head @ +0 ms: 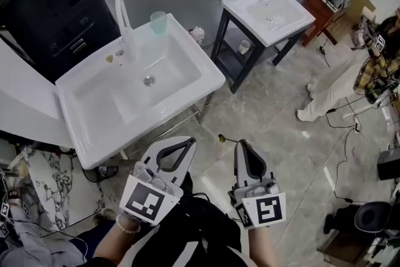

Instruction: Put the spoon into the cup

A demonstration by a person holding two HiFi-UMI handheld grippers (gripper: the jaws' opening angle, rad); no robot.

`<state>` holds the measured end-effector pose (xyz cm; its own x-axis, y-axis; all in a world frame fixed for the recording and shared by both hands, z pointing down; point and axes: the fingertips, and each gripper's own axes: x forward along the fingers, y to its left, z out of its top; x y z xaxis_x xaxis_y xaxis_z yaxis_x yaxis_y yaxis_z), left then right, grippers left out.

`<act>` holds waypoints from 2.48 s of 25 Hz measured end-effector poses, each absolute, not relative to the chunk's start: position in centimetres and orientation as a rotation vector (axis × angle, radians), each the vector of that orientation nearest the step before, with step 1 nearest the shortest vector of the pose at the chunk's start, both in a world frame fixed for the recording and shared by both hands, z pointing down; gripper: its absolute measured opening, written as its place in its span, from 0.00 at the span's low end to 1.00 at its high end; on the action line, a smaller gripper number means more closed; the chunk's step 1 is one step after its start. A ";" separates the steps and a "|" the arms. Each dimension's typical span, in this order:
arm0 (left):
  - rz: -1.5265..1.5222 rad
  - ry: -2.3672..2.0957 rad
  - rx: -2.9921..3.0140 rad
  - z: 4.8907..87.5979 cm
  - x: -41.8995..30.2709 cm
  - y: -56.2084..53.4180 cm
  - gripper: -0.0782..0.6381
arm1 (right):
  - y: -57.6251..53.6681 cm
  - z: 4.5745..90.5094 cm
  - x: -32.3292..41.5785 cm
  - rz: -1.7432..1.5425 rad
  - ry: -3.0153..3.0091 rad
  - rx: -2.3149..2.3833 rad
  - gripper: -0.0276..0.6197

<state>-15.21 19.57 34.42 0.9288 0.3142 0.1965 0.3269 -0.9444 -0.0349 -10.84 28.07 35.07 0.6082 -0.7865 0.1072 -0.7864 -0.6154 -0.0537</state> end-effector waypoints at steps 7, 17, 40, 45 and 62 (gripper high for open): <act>-0.287 -0.501 -3.031 34.7 -10.9 17.1 0.10 | 27.0 35.9 -6.2 -0.224 1.327 -2.864 0.05; -0.272 -0.501 -3.041 34.8 -6.3 14.2 0.10 | 24.2 36.2 -2.1 -0.239 1.336 -2.873 0.05; -0.301 -0.438 -3.065 35.3 -4.1 10.1 0.10 | 19.0 36.2 0.0 -0.244 1.426 -2.815 0.05; -0.309 -0.368 -3.070 35.6 -3.5 9.0 0.10 | 18.0 36.8 1.2 -0.258 1.482 -2.793 0.05; -0.374 -0.014 -3.172 37.1 4.4 4.9 0.10 | 13.3 36.3 10.6 -0.266 1.817 -2.631 0.05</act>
